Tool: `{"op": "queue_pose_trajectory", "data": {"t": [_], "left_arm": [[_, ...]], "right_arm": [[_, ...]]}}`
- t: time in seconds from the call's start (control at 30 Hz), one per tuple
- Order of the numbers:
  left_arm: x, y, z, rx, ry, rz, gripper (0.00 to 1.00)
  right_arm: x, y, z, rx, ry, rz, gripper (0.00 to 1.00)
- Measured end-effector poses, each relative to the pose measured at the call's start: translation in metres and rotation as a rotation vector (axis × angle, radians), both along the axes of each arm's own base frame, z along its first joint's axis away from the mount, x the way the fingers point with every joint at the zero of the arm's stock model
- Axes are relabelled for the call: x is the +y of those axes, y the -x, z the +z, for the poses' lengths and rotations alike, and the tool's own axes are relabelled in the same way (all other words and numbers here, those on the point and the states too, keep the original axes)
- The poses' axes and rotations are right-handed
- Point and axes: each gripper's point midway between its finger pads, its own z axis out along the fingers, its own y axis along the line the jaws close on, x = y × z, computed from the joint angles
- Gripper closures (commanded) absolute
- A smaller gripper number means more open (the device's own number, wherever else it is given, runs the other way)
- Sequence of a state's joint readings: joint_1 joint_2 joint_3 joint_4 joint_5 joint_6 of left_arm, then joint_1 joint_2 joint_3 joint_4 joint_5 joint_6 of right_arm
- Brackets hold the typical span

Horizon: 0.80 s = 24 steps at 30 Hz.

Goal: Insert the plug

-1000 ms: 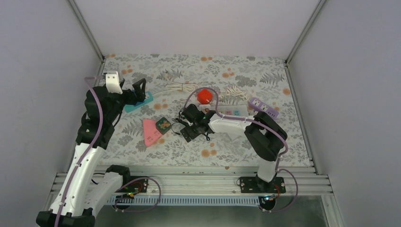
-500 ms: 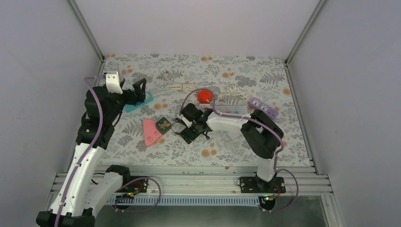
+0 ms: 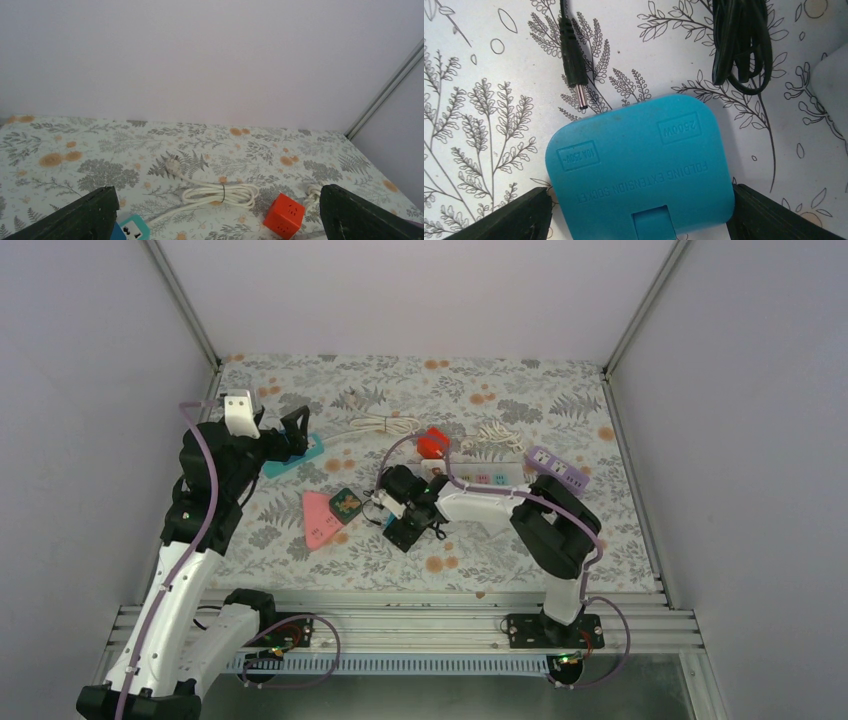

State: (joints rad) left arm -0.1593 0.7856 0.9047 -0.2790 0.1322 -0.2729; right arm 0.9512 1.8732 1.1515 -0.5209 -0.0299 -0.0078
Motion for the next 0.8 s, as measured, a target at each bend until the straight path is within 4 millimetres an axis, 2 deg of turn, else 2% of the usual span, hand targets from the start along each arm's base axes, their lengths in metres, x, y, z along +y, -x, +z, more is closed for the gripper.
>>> {"op": "queue_pose_trajectory", "data": {"t": [0.13, 0.3, 0.57, 0.67, 0.77, 0.8], "left_arm": [[-0.002, 0.0, -0.002, 0.008, -0.003, -0.012, 0.0], [-0.004, 0.0, -0.003, 0.024, -0.019, -0.026, 0.0], [-0.01, 0.001, 0.01, 0.012, -0.019, -0.062, 0.0], [-0.017, -0.002, 0.013, 0.018, -0.012, -0.102, 0.0], [-0.026, -0.006, 0.009, 0.04, -0.004, -0.15, 0.0], [-0.03, -0.007, 0.007, 0.054, 0.0, -0.173, 0.0]], "right_arm": [[-0.003, -0.004, -0.002, -0.026, 0.035, 0.01, 0.2], [0.0, -0.007, -0.001, -0.035, 0.039, 0.021, 0.35], [-0.002, -0.013, 0.005, -0.086, 0.029, 0.012, 0.39], [-0.003, -0.016, 0.023, -0.141, -0.02, 0.0, 0.38], [-0.002, -0.023, 0.061, -0.24, -0.121, -0.024, 0.38], [0.0, -0.027, 0.08, -0.288, -0.174, -0.036, 0.37]]}}
